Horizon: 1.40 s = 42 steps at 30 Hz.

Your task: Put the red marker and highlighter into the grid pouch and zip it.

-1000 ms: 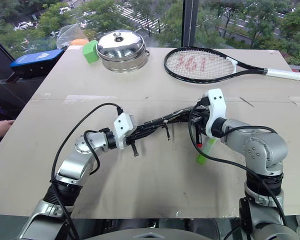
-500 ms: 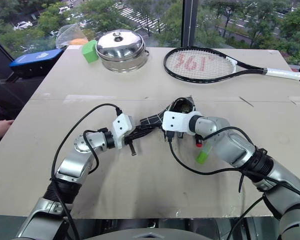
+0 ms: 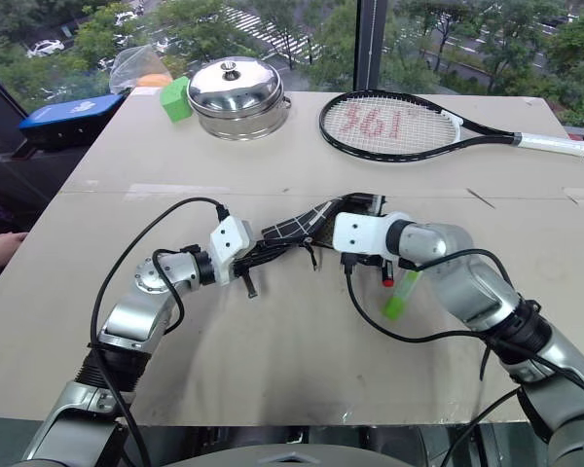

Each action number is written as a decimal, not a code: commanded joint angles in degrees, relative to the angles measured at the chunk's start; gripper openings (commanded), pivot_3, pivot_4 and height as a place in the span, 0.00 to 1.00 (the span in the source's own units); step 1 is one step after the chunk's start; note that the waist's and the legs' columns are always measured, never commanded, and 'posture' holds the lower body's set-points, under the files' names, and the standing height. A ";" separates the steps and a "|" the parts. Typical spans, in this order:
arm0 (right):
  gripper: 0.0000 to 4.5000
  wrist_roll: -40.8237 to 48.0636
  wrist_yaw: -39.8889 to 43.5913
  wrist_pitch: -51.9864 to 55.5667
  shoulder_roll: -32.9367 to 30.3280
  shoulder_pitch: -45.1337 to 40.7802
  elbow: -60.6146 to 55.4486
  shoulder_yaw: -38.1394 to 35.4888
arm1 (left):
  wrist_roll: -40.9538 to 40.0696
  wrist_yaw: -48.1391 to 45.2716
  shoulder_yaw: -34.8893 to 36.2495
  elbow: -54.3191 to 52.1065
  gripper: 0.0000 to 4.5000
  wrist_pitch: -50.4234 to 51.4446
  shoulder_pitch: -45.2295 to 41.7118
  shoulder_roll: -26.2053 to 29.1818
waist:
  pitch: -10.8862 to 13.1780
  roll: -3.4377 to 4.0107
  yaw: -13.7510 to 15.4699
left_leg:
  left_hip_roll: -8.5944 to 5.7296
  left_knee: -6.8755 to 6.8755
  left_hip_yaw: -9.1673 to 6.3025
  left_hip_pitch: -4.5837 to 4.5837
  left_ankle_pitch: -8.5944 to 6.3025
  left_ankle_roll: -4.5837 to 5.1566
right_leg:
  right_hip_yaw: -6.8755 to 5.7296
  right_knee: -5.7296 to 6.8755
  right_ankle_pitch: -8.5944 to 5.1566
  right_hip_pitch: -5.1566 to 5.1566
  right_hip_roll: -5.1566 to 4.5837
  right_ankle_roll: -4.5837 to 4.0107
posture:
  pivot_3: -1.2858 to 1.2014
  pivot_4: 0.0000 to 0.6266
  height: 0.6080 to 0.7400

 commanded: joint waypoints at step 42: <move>0.06 25.69 -7.26 49.33 -11.59 -7.18 -17.86 -4.67 | 1.59 -1.44 -0.78 1.04 0.00 -4.59 -2.00 -0.94 | 0.08 -0.06 0.79 | -0.05 -0.13 -0.09 0.00 -0.15 0.26 | -0.13 -0.13 -0.13 -0.02 -0.14 -0.24 | 0.52 0.24 1.00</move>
